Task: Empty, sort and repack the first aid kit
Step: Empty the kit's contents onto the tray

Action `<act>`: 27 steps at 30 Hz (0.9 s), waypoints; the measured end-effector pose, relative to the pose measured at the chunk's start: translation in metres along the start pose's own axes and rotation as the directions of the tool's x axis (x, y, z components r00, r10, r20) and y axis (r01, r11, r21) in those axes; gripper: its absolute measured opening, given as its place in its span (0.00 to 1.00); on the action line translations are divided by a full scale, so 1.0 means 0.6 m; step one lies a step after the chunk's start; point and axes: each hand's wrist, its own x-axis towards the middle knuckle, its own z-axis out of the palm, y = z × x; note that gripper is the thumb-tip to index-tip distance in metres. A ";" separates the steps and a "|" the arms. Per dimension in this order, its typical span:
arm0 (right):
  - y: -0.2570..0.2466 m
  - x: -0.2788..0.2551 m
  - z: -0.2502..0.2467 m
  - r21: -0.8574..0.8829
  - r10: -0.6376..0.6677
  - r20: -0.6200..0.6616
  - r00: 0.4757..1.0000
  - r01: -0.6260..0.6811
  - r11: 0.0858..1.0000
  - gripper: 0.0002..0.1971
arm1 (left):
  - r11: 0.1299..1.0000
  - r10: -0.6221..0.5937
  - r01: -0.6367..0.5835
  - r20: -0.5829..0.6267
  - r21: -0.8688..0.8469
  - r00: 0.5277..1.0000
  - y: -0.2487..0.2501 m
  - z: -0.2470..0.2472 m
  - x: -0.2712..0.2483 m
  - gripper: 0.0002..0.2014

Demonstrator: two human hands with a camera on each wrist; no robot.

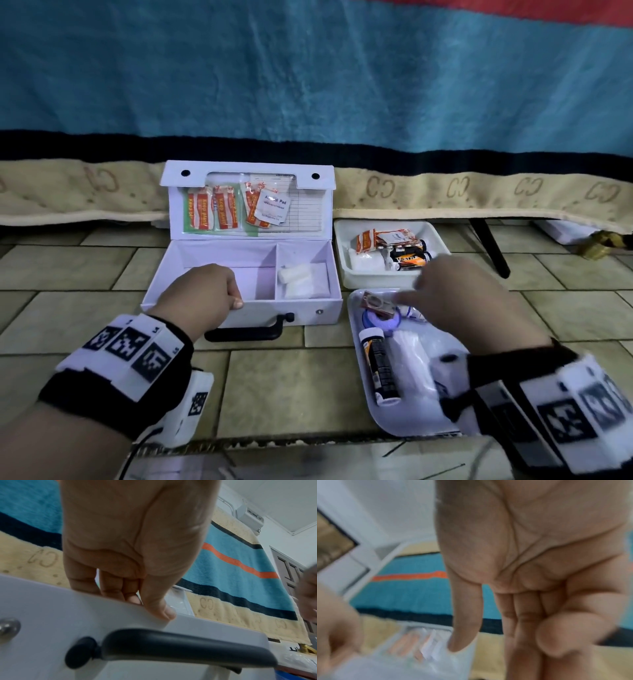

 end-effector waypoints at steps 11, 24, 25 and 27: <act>-0.195 0.129 0.090 -0.237 -0.488 0.352 0.799 0.580 0.779 0.18 | 1.000 -0.009 0.009 0.007 -0.005 1.000 0.000 -0.002 0.000 0.13; -0.083 0.095 0.010 0.472 -0.313 -0.270 0.910 0.409 0.781 0.08 | 1.000 0.016 -0.016 0.024 -0.003 1.000 -0.001 -0.001 0.003 0.12; -0.054 0.091 -0.001 0.513 -0.264 -0.290 0.920 0.382 0.769 0.07 | 1.000 0.018 -0.018 0.024 0.001 1.000 -0.001 -0.001 0.003 0.12; 0.005 0.083 -0.014 0.509 -0.176 -0.308 0.935 0.318 0.800 0.07 | 1.000 0.021 -0.021 0.022 0.004 1.000 -0.003 -0.001 0.004 0.11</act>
